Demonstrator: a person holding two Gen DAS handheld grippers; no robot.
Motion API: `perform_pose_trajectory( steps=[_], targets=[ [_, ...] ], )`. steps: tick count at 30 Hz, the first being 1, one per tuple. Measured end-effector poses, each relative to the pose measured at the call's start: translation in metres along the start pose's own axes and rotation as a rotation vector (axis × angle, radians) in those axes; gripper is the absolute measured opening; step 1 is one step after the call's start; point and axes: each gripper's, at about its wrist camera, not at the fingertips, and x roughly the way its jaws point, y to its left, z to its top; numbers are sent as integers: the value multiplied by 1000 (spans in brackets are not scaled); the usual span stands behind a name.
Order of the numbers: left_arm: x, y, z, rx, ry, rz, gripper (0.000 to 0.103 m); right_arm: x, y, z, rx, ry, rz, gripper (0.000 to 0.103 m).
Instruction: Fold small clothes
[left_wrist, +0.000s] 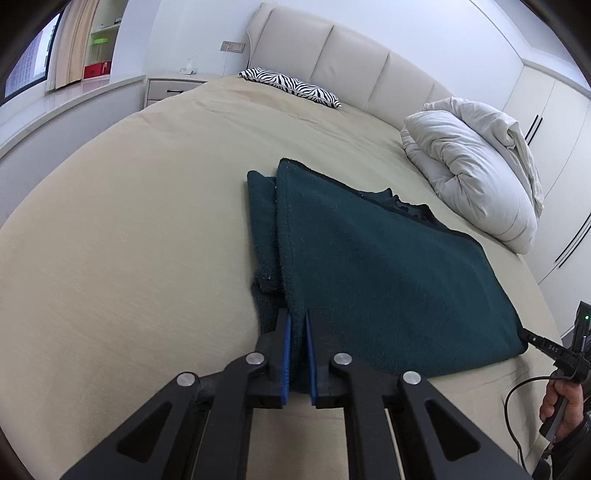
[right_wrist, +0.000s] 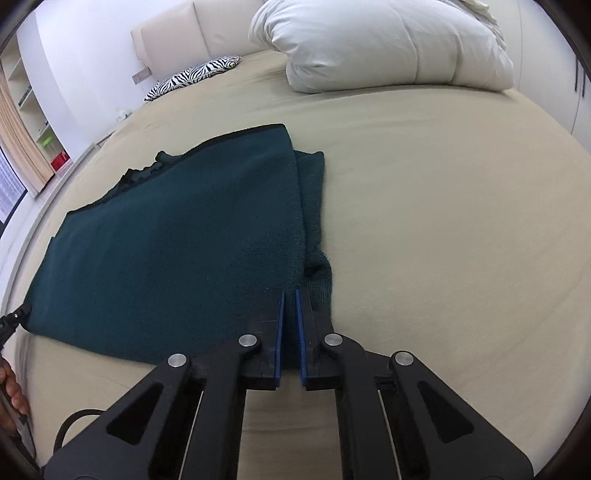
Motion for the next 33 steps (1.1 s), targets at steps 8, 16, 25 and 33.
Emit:
perform_pose_trajectory(
  steps=[8,16,25,33],
  targets=[
    [-1,8,-3,-29,8,-11,7,-10,7,-1,-34,-14,-10,4],
    [-8,15,-15,-44,17,-24,7,-14,-8,-8,29,3,25,4],
    [-8,18,-20,-55,21,-24,7,-8,-12,-15,24,28,21,4],
    [-4,22,-20,-63,45,-30,7,-4,-14,-23,28,35,19,3]
  ],
)
